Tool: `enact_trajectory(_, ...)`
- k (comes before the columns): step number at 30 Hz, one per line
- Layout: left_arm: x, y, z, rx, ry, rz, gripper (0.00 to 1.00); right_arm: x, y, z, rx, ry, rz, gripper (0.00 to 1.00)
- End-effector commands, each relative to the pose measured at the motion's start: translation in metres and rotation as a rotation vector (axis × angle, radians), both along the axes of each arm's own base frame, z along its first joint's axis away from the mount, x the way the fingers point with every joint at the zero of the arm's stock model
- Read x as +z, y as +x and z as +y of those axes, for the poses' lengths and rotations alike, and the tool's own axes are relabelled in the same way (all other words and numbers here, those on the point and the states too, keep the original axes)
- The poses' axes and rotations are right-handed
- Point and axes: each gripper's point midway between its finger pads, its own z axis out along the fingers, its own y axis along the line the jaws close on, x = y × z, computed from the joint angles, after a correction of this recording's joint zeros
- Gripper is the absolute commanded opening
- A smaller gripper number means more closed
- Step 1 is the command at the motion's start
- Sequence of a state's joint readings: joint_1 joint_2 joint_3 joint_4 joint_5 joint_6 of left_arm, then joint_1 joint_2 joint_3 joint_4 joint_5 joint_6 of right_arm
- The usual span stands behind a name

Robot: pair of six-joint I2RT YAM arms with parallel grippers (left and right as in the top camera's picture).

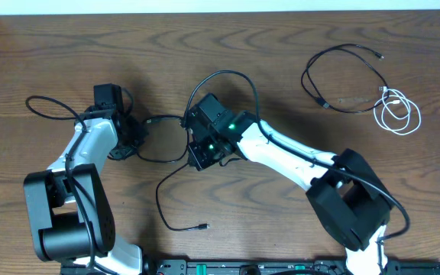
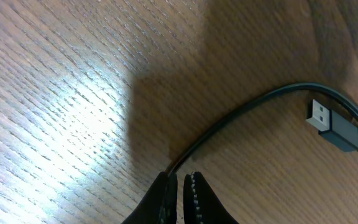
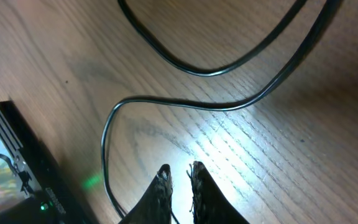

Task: Untangle cables

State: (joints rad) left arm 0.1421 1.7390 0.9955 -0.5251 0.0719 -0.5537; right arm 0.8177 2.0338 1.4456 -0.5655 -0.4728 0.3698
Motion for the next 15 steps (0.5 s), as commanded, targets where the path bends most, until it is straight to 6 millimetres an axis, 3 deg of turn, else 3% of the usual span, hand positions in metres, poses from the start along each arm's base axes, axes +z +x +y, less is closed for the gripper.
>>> enact_trajectory(1, 0.002, -0.003, 0.008, 0.022, 0.035, 0.006, 0.11, -0.017, -0.01, 0.008, 0.003, 0.014, 0.106, 0.1)
enact_trajectory(8, 0.002, -0.004, 0.014, 0.031, 0.068, 0.012, 0.11, -0.03, -0.037, 0.032, 0.109, 0.177, 0.297, 0.13)
enact_trajectory(15, 0.002, -0.004, 0.012, 0.05, 0.055, 0.01, 0.11, -0.047, -0.018, 0.046, 0.038, 0.199, 0.268, 0.14)
